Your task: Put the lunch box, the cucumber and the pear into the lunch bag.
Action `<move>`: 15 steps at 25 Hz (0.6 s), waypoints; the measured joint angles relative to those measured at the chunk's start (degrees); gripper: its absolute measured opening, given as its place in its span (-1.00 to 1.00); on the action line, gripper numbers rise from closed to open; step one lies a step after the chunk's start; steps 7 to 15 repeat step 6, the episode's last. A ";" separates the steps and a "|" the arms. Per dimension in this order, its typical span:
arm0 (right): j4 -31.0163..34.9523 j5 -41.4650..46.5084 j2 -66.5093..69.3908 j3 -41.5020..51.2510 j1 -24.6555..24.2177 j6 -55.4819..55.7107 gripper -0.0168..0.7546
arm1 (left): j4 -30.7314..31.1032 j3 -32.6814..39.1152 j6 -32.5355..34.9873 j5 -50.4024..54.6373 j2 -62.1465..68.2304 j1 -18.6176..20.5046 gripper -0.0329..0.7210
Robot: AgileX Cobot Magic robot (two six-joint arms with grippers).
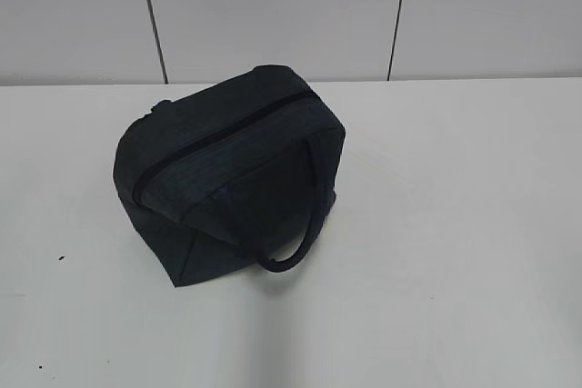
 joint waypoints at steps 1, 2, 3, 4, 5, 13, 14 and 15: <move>0.00 -0.10 0.00 0.00 0.00 0.00 0.35 | 0.00 0.00 0.00 0.00 0.00 0.00 -0.14; 0.00 -0.04 0.00 0.00 0.00 0.00 0.35 | 0.00 0.00 0.00 0.00 0.00 0.00 -0.14; 0.00 -0.04 0.00 0.00 0.00 0.00 0.35 | 0.00 0.00 0.00 0.00 0.00 0.00 -0.14; 0.00 -0.04 0.00 0.00 0.00 0.00 0.35 | 0.00 0.00 0.00 0.00 0.00 0.00 -0.14; 0.00 -0.04 0.00 0.00 0.00 0.00 0.35 | 0.00 0.00 0.00 0.00 0.00 0.00 -0.14; 0.00 -0.04 0.00 0.00 0.00 0.00 0.35 | 0.00 0.00 0.00 0.00 0.00 0.00 -0.14; 0.00 -0.04 0.00 0.00 0.00 0.00 0.35 | 0.00 0.00 0.00 0.00 0.00 0.00 -0.14; 0.00 -0.04 0.00 0.00 0.00 0.00 0.35 | 0.00 0.00 0.00 0.00 0.00 0.00 -0.14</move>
